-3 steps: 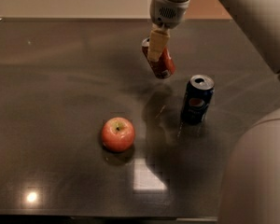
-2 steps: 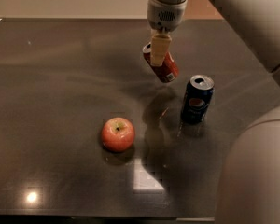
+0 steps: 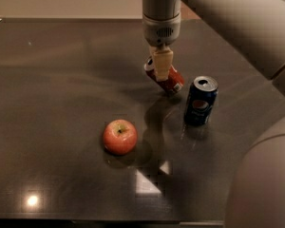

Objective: Knock coke can over

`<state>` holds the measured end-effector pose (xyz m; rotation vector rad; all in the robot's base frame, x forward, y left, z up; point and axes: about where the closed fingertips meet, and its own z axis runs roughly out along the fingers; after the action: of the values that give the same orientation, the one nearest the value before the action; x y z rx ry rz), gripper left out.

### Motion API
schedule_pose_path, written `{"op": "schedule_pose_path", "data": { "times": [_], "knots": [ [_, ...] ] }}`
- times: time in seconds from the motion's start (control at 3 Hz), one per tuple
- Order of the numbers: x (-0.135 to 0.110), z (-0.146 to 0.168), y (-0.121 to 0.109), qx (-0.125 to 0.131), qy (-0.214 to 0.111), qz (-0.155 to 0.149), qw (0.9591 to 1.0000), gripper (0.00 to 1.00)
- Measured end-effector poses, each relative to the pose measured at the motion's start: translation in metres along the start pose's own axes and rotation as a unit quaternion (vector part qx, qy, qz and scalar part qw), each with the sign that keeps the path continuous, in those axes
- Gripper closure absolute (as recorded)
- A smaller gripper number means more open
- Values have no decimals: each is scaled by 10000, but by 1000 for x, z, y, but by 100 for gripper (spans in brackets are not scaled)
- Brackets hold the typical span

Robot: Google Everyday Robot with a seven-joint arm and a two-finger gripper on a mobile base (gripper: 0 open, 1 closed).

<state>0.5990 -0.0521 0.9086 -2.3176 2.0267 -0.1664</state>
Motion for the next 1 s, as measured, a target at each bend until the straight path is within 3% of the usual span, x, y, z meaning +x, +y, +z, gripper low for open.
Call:
{"op": "schedule_pose_path", "data": {
  "times": [0.67, 1.0],
  "knots": [
    [-6, 16, 19, -198, 337, -682, 9969, 13],
    [-14, 19, 34, -326, 218, -1015, 9941, 0]
  ]
}}
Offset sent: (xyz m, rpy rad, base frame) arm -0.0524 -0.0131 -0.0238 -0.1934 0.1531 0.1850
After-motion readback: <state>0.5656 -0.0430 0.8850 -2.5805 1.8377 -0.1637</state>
